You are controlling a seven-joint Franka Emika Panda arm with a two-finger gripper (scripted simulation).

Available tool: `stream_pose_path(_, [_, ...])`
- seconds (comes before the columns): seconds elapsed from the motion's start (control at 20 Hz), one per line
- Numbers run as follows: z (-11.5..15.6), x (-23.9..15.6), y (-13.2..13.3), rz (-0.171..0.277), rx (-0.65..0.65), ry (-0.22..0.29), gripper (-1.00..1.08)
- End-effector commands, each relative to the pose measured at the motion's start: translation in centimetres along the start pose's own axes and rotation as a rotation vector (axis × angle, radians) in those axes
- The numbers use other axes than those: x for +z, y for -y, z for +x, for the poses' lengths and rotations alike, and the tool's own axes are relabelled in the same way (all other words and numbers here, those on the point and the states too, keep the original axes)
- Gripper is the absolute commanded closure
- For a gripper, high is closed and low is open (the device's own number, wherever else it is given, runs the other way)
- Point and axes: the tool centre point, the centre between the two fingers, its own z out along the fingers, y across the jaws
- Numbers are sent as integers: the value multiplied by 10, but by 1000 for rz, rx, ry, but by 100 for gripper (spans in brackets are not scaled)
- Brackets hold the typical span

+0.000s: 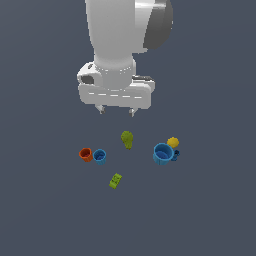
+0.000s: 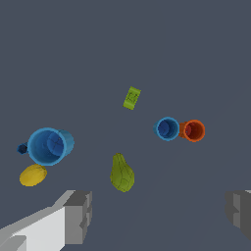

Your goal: Pick up a designated object from a clutter of objects.

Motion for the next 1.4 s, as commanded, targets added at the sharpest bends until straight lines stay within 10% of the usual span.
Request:
stream_pose_path(0.0, [2, 11, 14, 0, 7, 0, -92])
stream_pose_path(1.35, [-69, 203, 247, 19, 162, 3, -92])
